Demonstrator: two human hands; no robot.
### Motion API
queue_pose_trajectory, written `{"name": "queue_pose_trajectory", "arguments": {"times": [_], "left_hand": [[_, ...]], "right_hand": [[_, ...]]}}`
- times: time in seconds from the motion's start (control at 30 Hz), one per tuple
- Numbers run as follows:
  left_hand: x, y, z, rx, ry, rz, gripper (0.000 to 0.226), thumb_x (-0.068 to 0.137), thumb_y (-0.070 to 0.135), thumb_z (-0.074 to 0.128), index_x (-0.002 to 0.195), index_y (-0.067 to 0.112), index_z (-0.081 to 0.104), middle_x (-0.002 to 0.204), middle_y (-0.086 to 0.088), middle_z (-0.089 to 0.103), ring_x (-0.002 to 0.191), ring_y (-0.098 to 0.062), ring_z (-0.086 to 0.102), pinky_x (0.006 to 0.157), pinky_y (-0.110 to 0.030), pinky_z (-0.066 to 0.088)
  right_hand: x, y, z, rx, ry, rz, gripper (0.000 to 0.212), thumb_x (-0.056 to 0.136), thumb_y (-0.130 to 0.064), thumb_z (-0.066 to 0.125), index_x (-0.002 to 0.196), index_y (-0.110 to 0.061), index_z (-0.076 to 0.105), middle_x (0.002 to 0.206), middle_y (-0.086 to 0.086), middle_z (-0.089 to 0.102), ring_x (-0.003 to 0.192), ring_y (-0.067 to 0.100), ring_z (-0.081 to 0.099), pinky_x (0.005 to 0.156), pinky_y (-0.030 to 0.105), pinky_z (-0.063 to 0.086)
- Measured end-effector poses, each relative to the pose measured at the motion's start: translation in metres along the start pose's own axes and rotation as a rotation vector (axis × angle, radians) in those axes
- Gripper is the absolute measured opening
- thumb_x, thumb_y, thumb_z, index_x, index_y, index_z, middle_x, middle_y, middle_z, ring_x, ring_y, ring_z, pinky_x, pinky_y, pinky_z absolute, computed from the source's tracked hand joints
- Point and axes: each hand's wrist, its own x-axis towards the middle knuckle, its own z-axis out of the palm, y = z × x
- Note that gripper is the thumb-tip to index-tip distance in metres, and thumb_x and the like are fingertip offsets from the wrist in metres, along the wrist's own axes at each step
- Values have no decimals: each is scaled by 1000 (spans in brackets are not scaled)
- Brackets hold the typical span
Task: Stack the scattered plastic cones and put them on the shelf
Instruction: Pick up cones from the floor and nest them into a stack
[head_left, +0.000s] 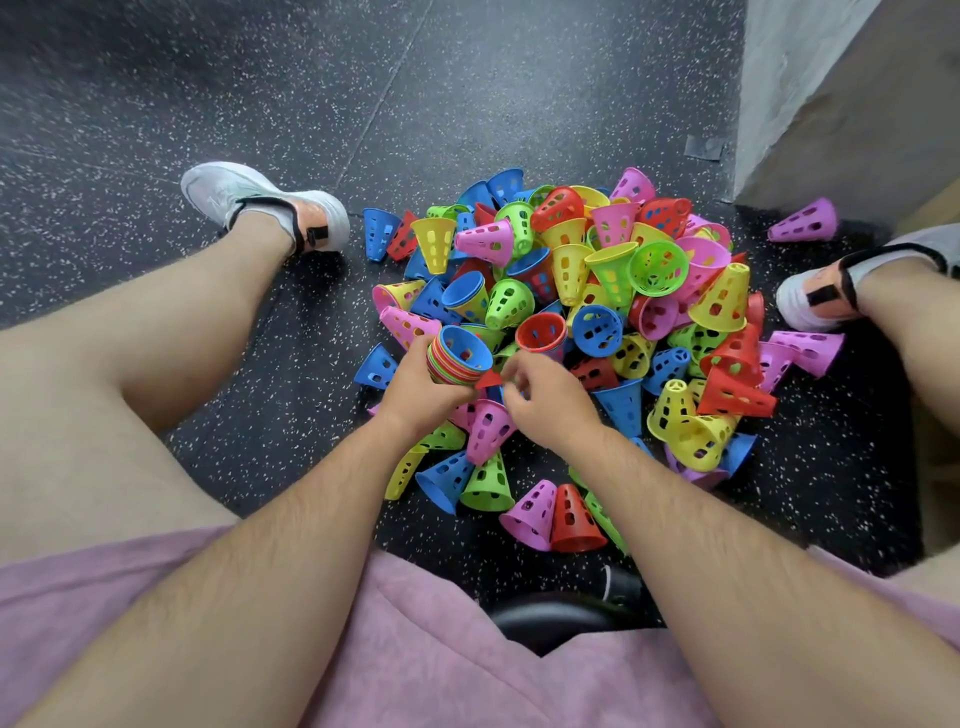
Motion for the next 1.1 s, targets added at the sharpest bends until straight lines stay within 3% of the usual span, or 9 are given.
{"name": "queue_pose_trajectory", "arguments": {"times": [0.13, 0.3, 0.4, 0.53, 0.63, 0.77, 0.9, 1.0, 1.1], "left_hand": [[-2, 2, 0, -15, -5, -9, 66, 63, 22, 87, 117, 29, 50, 106, 0, 67, 96, -18, 69, 86, -44, 60], [-3, 2, -1, -21, -12, -18, 63, 58, 27, 86, 109, 36, 49, 104, 0, 67, 95, -20, 70, 84, -44, 60], [-2, 0, 0, -13, -5, -10, 60, 68, 15, 87, 110, 34, 50, 105, -1, 67, 98, -23, 70, 84, -45, 60], [1, -2, -1, -21, -1, -17, 69, 69, 13, 89, 124, 26, 50, 109, 1, 67, 99, -17, 70, 82, -37, 60], [1, -3, 0, -27, 2, -21, 70, 69, 13, 91, 124, 26, 50, 109, 3, 67, 98, -13, 69, 83, -34, 58], [1, -3, 1, -1, -9, -16, 65, 72, 12, 87, 123, 26, 50, 109, 0, 67, 97, -16, 69, 76, -30, 56], [0, -1, 3, 16, -26, -13, 61, 75, 10, 84, 123, 25, 50, 105, 0, 66, 92, -16, 68, 71, -28, 54], [1, -3, 4, 30, -27, 0, 59, 74, 12, 84, 119, 28, 51, 104, 0, 67, 92, -17, 69, 71, -29, 54], [0, -2, 6, 24, -43, 20, 57, 74, 9, 83, 116, 30, 51, 101, -1, 67, 85, -15, 67, 66, -27, 51]], "right_hand": [[-4, 10, 16, -189, -202, 26, 29, 98, -38, 51, 126, -31, 56, 84, -10, 53, 77, 17, 56, 63, 33, 45], [-1, 6, 28, -264, -241, 87, 27, 101, -41, 49, 124, -30, 57, 106, -2, 54, 95, 24, 60, 78, 41, 53], [-1, 7, 28, -246, -238, 107, 20, 102, -37, 48, 111, -25, 61, 107, -1, 48, 96, 24, 57, 81, 44, 52], [-4, 13, 19, -79, -12, 85, 20, 102, -28, 43, 96, -15, 56, 101, 1, 49, 95, 21, 50, 84, 42, 46], [-3, 17, 7, 13, 225, 74, 20, 103, -23, 40, 94, -10, 53, 98, 2, 47, 94, 22, 46, 84, 41, 43], [4, 17, -7, 104, 446, 68, 20, 103, -21, 38, 89, -12, 50, 95, 2, 45, 86, 22, 46, 77, 38, 42], [12, 11, -12, 196, 637, 60, 24, 102, -23, 39, 96, -5, 54, 97, 1, 45, 88, 19, 44, 79, 32, 38], [16, 3, -12, 190, 641, 8, 22, 103, -22, 42, 101, -7, 57, 100, -1, 43, 91, 17, 42, 81, 28, 35], [16, -5, -7, 229, 516, -72, 20, 104, -24, 45, 107, -11, 60, 105, 1, 45, 94, 20, 49, 82, 26, 39]]}}
